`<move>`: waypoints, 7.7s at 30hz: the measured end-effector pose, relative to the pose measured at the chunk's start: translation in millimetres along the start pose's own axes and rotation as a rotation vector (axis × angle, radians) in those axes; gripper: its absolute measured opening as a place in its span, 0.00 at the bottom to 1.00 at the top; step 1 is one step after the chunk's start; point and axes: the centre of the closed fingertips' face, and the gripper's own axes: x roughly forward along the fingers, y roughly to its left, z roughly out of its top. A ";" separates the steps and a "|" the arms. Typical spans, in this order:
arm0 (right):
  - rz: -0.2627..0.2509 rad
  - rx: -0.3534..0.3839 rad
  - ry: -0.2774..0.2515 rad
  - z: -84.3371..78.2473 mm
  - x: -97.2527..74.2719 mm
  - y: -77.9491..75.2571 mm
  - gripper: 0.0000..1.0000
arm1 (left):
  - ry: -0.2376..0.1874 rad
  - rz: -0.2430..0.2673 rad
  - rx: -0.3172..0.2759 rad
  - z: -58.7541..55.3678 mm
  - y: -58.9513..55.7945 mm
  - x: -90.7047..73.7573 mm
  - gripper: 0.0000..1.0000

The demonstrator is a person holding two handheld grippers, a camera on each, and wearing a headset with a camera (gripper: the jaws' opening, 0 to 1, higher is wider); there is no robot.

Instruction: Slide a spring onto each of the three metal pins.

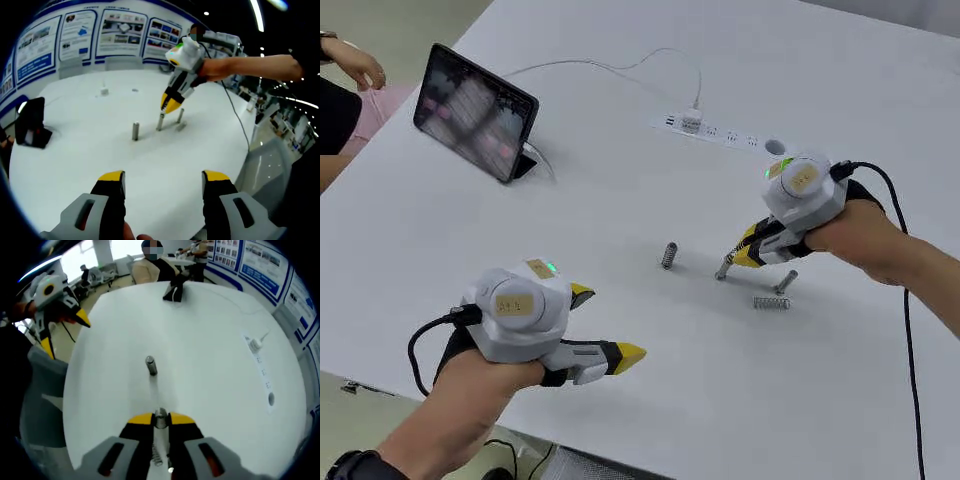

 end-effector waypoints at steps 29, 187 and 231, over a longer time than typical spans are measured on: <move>0.023 -0.051 0.063 -6.4 34.5 1.2 0.13 | 0.009 0.014 -0.017 -4.7 8.0 -4.0 0.62; -0.179 0.608 -0.443 -117.3 -85.2 120.1 0.81 | 0.028 -0.156 0.122 52.3 -59.9 71.6 0.69; -0.186 0.656 -0.462 -127.1 -88.1 144.5 0.82 | 0.156 -0.222 0.259 56.9 -84.9 201.2 0.44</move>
